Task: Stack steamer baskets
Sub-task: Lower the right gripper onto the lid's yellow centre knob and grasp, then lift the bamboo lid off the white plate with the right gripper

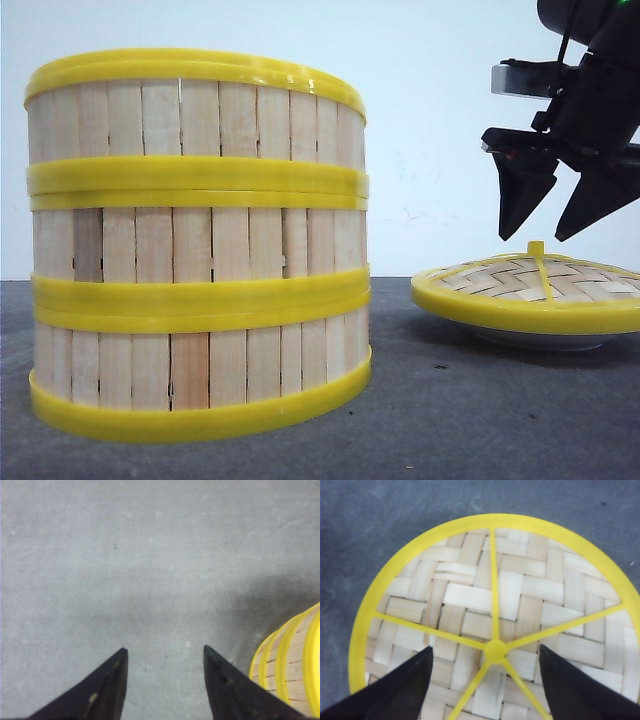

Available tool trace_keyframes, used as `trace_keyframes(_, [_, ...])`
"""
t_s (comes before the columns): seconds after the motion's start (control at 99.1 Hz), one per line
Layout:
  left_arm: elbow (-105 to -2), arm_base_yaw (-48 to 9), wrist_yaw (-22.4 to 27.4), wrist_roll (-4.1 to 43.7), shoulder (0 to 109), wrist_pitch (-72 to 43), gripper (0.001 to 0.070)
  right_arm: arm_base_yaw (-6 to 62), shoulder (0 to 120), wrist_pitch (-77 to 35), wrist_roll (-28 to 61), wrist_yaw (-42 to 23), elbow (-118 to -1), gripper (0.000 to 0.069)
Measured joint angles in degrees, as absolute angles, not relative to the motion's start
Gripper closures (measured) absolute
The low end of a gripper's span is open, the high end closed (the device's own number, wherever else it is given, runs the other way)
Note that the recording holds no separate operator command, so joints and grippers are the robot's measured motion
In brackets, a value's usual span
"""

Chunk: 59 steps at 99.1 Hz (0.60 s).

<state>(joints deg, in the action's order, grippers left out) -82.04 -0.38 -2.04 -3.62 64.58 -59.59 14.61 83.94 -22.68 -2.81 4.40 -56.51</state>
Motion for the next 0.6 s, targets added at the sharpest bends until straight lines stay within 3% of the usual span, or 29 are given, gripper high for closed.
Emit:
trace_keyframes(0.212, [-82.0,-0.4,-2.0,-3.6,64.6,-59.6,0.0434,14.6,86.4,-21.6,-2.8,4.3,-56.5,0.0297])
trace_keyframes(0.393, [-82.0,-0.4,-2.0,-3.6,64.6,-59.9,0.0434,14.6,86.4,-21.4,-2.8,4.1,-56.5,0.048])
trace_keyframes(0.595, [-82.0,-0.4,-2.0,-3.6,64.6,-60.0,0.0434,14.5,86.4,-21.3,-2.8,3.9,-56.5,0.0612])
